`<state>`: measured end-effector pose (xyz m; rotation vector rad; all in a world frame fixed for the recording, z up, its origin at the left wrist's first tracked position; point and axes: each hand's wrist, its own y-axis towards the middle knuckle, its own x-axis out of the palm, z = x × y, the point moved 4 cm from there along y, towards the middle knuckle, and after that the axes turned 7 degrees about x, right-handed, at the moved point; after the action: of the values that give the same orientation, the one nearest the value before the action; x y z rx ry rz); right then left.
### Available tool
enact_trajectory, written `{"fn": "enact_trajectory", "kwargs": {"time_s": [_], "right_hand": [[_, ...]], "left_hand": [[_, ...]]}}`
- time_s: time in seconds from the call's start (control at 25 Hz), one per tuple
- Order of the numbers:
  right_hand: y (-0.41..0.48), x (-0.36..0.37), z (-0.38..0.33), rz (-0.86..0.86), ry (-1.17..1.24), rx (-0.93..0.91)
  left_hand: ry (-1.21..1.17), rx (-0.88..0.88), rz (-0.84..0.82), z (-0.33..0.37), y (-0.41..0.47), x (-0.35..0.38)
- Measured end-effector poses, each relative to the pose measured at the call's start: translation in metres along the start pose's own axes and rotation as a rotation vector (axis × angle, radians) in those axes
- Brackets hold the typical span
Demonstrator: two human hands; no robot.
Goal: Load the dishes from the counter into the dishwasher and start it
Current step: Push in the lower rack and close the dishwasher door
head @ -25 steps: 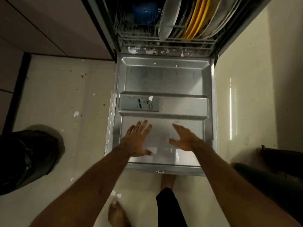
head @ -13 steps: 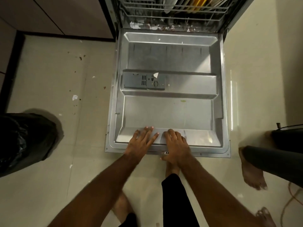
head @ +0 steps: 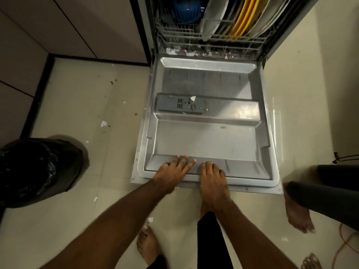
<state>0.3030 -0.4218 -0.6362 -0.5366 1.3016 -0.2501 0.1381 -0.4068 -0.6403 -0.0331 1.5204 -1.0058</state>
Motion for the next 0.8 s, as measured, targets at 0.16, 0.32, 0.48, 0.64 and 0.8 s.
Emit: {"fn": "enact_trajectory", "kwargs": {"time_s": [0.16,0.32,0.48,0.64,0.8], "right_hand": [[-0.016,-0.061,0.016,-0.059,0.009,-0.058],[-0.030,-0.139,0.039,-0.059,0.075,-0.123],[-0.042,-0.237,0.071,0.022,0.123,-0.204],[-0.046,-0.322,0.112,0.144,0.217,-0.168],[-0.052,-0.388,0.127,0.458,0.259,-0.143]], "left_hand": [[0.104,-0.016,0.056,-0.004,-0.033,-0.062],[0.207,-0.007,0.158,-0.013,-0.066,-0.146],[0.264,-0.037,0.288,-0.030,-0.108,-0.245],[0.233,-0.128,0.384,-0.054,-0.139,-0.346],[0.246,-0.263,0.531,-0.078,-0.156,-0.431]]}}
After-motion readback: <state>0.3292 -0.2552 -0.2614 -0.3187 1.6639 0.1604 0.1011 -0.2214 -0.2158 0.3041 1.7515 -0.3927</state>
